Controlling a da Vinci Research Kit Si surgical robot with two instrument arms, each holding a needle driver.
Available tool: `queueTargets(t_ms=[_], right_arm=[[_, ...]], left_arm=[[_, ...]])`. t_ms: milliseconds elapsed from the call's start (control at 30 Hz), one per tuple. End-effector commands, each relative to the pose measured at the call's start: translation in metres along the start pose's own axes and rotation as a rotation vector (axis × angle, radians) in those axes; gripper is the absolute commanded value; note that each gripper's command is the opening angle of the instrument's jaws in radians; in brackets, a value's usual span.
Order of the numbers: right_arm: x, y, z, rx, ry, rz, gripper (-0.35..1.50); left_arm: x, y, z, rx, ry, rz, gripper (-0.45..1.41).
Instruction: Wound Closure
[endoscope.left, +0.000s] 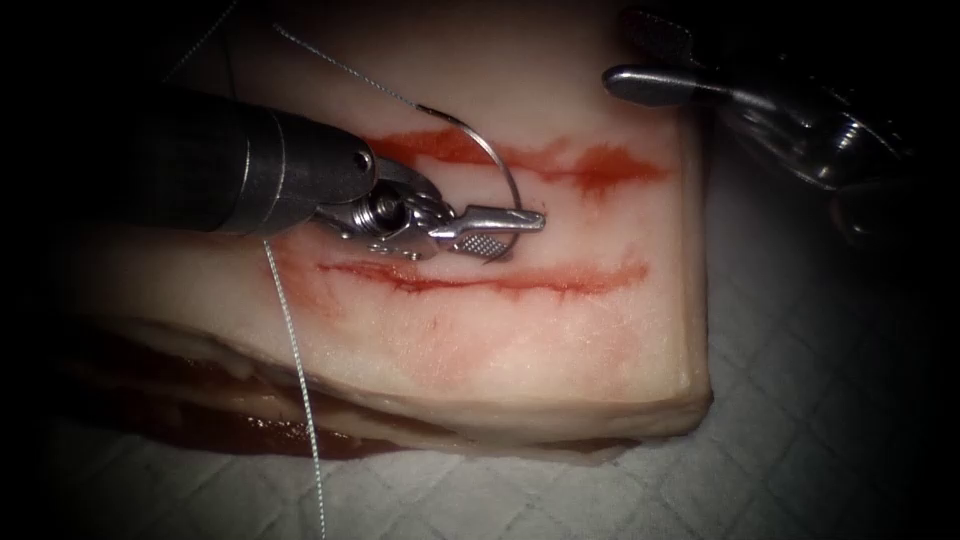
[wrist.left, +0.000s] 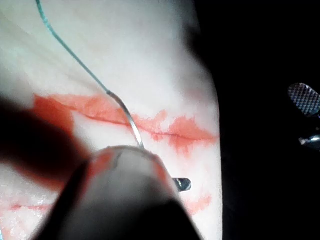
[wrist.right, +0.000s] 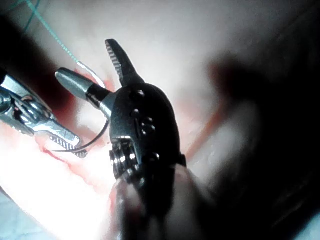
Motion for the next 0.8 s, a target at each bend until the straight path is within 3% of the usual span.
queueTargets(t_ms=[33,100,533,667,800], right_arm=[[0.0003,-0.0001,0.0009,-0.002,-0.003,-0.001,1.27],[0.0003,-0.0001,0.0009,-0.005,-0.002,-0.001,1.27],[0.0003,0.0002,0.0011,-0.007,-0.002,0.023,1.23],[0.0004,0.001,0.0013,0.085,0.054,0.051,1.1],[-0.0001,0.0031,0.0024,0.187,0.176,0.018,0.96]], left_arm=[[-0.0004,0.0001,0.0007,0.0,0.007,0.005,0.02],[-0.0006,0.0003,0.0006,-0.001,0.004,0.009,-0.45],[-0.0014,0.0006,-0.0012,-0.012,-0.074,0.185,-0.45],[0.0008,0.0007,-0.0012,-0.193,-0.139,0.376,-0.45],[0.0026,0.0013,-0.0013,-0.261,-0.17,0.419,-0.45]])
